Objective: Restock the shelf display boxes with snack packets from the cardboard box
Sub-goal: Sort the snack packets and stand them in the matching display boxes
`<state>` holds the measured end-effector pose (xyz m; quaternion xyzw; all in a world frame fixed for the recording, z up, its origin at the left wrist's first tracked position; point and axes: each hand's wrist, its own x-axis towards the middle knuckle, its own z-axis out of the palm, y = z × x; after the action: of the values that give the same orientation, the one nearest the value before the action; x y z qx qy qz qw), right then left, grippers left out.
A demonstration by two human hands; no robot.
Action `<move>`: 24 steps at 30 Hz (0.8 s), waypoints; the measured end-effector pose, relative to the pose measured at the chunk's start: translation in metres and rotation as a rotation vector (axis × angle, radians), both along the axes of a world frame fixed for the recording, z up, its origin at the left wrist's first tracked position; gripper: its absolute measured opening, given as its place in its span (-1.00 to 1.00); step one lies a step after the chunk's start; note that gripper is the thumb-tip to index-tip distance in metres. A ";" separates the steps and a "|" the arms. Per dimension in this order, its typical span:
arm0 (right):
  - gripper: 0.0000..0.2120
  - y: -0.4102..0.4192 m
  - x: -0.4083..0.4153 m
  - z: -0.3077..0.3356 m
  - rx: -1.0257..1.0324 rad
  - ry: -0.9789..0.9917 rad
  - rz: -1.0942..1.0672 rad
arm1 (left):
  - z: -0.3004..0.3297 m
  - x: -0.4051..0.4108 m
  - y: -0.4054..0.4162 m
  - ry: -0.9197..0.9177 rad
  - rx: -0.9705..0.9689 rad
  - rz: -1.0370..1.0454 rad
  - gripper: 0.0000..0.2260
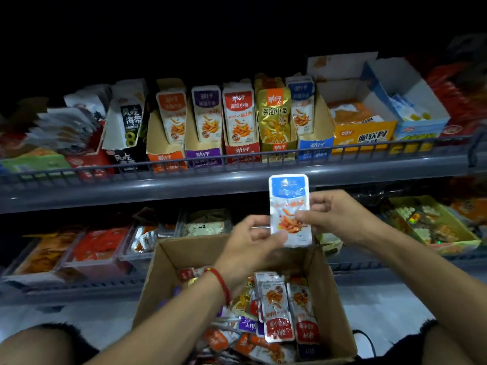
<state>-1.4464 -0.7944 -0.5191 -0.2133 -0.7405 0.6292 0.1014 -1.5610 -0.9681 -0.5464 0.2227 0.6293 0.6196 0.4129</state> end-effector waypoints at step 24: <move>-0.74 0.027 0.013 0.032 -0.236 0.232 -0.251 | 0.036 0.006 0.028 -0.171 0.307 0.117 -0.77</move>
<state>-1.4338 -0.7673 -0.4872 -0.2405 -0.6125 0.7145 0.2378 -1.5550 -0.9397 -0.5103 0.1927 0.5018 0.7479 0.3895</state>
